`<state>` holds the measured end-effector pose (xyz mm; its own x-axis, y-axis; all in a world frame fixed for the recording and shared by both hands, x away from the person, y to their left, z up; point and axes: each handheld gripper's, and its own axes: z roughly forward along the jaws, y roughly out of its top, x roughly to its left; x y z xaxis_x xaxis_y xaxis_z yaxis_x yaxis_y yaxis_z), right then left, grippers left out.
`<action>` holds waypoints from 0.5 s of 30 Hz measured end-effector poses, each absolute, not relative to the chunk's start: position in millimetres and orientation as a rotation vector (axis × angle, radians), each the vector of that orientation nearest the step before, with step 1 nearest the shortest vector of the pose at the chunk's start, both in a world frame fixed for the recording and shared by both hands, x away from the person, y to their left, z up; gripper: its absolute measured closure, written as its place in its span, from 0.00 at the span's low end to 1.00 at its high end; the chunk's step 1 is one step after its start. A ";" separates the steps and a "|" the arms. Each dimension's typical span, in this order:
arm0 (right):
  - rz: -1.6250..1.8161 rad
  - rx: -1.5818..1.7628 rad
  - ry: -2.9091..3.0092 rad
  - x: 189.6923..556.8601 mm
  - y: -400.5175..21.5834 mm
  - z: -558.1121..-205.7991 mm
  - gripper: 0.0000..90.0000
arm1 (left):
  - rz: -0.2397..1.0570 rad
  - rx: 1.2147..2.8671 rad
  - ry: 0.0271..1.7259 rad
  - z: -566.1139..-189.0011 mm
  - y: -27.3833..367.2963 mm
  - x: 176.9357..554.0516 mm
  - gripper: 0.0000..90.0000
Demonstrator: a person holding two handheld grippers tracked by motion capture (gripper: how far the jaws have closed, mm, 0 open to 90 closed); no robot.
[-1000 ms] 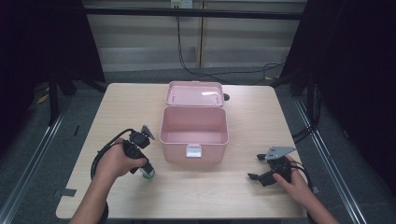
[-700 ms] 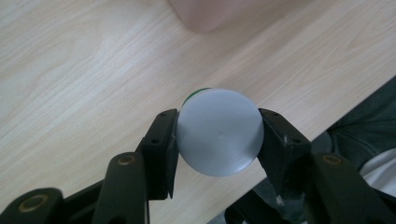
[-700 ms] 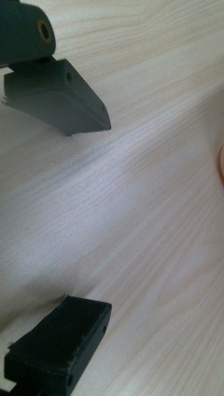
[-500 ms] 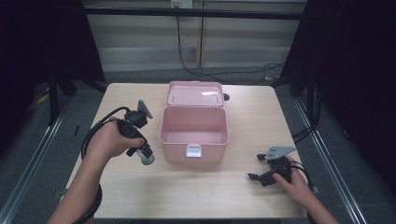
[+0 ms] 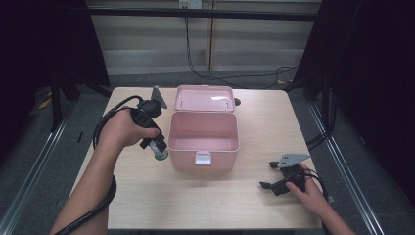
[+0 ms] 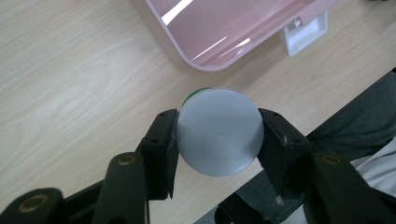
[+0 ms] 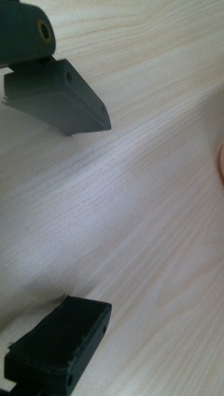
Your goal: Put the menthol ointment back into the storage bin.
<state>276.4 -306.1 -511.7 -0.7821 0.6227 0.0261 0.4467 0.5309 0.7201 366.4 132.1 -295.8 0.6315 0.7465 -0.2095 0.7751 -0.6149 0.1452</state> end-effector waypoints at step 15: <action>1.093 0.901 2.537 276.5 -306.2 -511.7 0.12 | -0.149 2.632 1.265 -270.9 108.2 386.8 0.56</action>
